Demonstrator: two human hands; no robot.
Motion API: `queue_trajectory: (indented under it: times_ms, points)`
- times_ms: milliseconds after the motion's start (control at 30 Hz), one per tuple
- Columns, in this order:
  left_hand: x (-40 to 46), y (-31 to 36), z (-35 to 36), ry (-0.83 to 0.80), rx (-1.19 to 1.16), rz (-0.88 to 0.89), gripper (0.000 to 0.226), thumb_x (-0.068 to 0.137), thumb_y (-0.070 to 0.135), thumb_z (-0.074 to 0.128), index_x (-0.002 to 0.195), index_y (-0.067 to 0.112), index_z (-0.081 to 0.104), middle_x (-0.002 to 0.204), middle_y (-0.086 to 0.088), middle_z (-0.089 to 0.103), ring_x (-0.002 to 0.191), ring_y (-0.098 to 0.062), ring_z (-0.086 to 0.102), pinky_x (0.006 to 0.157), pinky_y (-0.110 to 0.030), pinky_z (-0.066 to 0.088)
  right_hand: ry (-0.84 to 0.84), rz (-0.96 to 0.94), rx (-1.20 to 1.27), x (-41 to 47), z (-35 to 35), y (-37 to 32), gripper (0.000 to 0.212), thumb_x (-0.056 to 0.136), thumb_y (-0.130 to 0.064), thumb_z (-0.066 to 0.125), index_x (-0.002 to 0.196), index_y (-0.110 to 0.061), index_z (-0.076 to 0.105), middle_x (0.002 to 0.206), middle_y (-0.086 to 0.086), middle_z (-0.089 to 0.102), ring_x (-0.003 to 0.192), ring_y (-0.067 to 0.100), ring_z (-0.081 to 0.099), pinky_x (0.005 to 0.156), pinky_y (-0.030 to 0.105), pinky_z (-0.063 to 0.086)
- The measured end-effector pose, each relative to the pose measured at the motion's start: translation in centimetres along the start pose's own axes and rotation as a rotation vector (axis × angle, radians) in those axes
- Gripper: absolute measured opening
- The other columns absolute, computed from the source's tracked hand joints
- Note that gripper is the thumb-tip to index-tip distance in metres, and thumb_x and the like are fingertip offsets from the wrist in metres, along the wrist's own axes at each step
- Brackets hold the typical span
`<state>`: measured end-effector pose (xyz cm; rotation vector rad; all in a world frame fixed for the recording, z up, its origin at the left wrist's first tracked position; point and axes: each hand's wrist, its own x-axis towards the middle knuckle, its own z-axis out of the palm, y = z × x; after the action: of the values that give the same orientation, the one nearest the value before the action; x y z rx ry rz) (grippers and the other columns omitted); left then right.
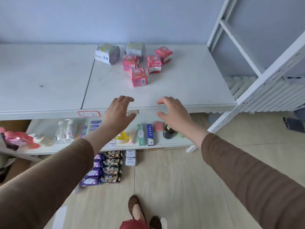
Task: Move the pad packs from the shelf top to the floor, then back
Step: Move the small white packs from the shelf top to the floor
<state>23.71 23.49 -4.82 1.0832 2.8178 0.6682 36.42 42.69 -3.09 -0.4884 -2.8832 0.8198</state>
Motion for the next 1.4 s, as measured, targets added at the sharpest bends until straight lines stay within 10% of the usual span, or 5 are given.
queue_trajectory:
  times_ms: [967, 1100, 1233, 1400]
  points:
    - [30.8, -12.5, -6.2, 0.161, 0.0, -0.43, 0.057, 0.085, 0.033, 0.07, 0.135, 0.015, 0.048, 0.133, -0.008, 0.051, 0.126, -0.027, 0.044, 0.1, -0.04, 0.039, -0.143, 0.004, -0.031, 41.4, -3.0, 1.9, 0.068, 0.095, -0.044, 0.057, 0.146, -0.006, 0.035, 0.147, 0.017, 0.041, 0.135, 0.036, 0.043, 0.104, 0.038, 0.038]
    - [33.7, -15.5, -6.2, 0.067, -0.039, -0.609, 0.076, 0.083, 0.049, 0.07, 0.142, 0.01, 0.04, 0.141, -0.01, 0.046, 0.129, -0.029, 0.045, 0.103, -0.043, 0.04, -0.267, 0.112, -0.032, 45.0, -2.1, 1.8, 0.089, 0.092, -0.058, 0.058, 0.151, -0.001, 0.024, 0.148, 0.018, 0.041, 0.134, 0.034, 0.046, 0.099, 0.036, 0.041]
    - [35.2, -17.6, -5.5, -0.117, -0.185, -0.782, 0.085, 0.072, 0.061, 0.076, 0.132, 0.009, 0.048, 0.121, -0.009, 0.056, 0.102, -0.027, 0.055, 0.087, -0.04, 0.046, -0.409, 0.245, 0.101, 46.7, -0.8, 2.2, 0.062, 0.081, -0.05, 0.078, 0.113, -0.003, 0.054, 0.091, 0.008, 0.064, 0.081, 0.025, 0.063, 0.066, 0.029, 0.05]
    - [35.4, -18.9, -4.9, -0.266, -0.452, -0.855, 0.078, 0.065, 0.059, 0.083, 0.125, 0.016, 0.056, 0.123, -0.004, 0.063, 0.114, -0.021, 0.056, 0.101, -0.04, 0.045, -0.501, 0.351, 0.306, 46.7, 0.1, 2.5, 0.082, 0.069, -0.044, 0.089, 0.13, -0.007, 0.048, 0.115, 0.012, 0.065, 0.104, 0.027, 0.066, 0.092, 0.045, 0.057]
